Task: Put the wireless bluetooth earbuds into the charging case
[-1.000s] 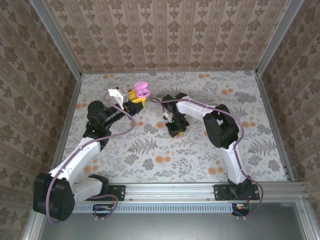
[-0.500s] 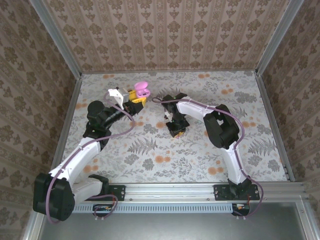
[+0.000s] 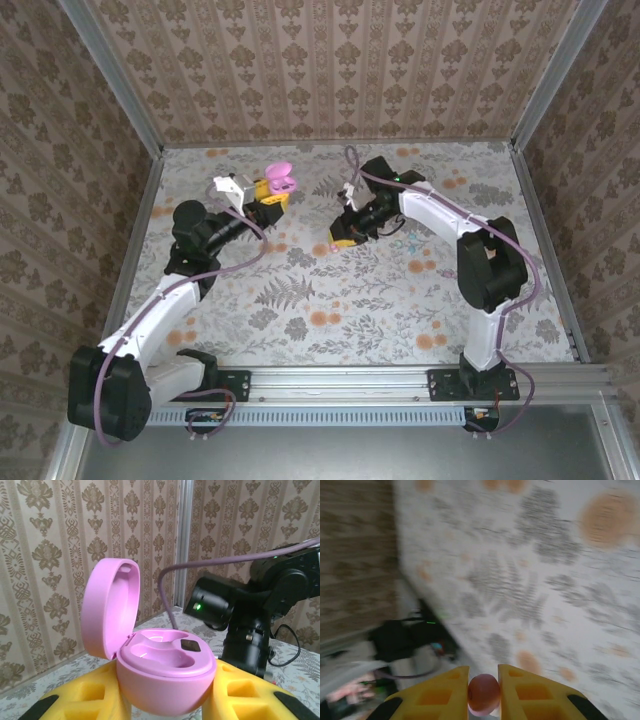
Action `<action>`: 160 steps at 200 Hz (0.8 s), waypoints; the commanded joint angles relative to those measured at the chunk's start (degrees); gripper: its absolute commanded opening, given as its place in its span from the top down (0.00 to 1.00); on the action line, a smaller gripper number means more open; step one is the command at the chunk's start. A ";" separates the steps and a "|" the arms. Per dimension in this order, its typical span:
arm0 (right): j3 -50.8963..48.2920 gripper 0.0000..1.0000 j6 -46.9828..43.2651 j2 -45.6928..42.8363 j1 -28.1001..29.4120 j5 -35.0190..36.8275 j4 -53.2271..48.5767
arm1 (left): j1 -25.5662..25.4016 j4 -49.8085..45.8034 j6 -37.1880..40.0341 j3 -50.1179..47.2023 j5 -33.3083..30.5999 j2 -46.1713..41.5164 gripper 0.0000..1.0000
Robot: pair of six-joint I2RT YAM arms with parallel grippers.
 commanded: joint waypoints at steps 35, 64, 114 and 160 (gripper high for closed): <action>-4.78 0.78 15.02 -2.25 -2.07 -24.26 19.75 | 2.73 2.69 -1.84 -0.24 2.39 -1.43 0.71; -4.19 0.77 15.68 -2.40 -2.08 -26.56 20.20 | 3.35 2.79 -1.92 -0.64 2.54 -1.89 0.71; -1.96 0.78 16.25 -3.66 -2.75 -23.65 18.66 | 3.49 2.44 -1.00 -1.01 3.62 -2.01 0.71; 4.47 0.78 14.14 -9.54 -4.82 -13.37 16.24 | 2.56 5.69 -0.11 -1.47 9.20 0.61 0.71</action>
